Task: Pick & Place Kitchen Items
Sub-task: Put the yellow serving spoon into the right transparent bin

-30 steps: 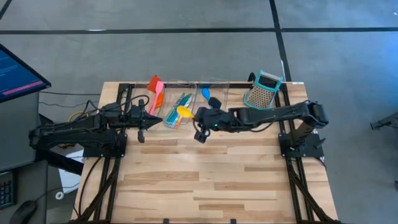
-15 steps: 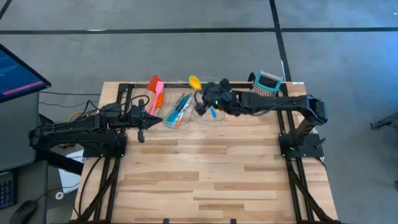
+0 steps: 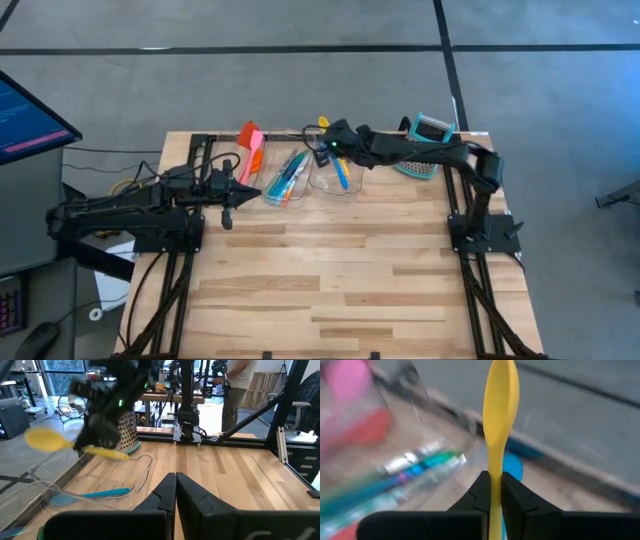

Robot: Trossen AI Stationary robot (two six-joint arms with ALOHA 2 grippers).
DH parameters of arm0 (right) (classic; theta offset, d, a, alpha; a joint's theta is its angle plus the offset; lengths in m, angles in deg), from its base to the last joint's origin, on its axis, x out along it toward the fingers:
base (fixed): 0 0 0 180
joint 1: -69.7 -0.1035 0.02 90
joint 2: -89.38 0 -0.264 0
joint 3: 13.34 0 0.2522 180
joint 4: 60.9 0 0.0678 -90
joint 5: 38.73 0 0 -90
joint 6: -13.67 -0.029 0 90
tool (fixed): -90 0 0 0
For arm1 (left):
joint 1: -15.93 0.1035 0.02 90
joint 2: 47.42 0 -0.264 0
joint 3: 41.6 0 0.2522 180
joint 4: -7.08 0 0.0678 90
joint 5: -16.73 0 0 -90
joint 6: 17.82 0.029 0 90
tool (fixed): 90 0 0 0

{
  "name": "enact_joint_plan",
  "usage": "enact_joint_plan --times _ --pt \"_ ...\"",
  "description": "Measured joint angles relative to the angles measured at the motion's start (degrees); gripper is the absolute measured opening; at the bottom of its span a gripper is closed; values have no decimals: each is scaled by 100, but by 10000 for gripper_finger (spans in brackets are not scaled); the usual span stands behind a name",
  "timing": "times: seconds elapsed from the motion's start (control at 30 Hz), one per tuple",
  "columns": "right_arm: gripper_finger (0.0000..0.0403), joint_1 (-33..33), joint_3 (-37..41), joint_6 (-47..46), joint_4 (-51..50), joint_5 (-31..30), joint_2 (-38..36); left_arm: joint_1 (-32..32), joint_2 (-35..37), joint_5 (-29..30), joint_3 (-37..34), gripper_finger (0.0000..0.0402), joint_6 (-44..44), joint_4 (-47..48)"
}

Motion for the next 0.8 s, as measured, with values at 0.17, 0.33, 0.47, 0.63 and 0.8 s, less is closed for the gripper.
enact_joint_plan --times 0.17,0.33,0.47,0.63,0.8 --pt "14 134 9 -195 -281 342 426 1 0 0 0 2 1 0" --pt "14 287 7 -316 -553 725 725 2 0 0 0 2 2 -1" --pt "14 391 7 -314 -603 910 912 1 1 0 0 2 2 -2" --pt "10 476 13 -281 -676 1079 1100 0 0 2 0 2 2 0" --pt "10 513 0 -220 -621 1139 1072 2 0 2 0 2 2 -1"
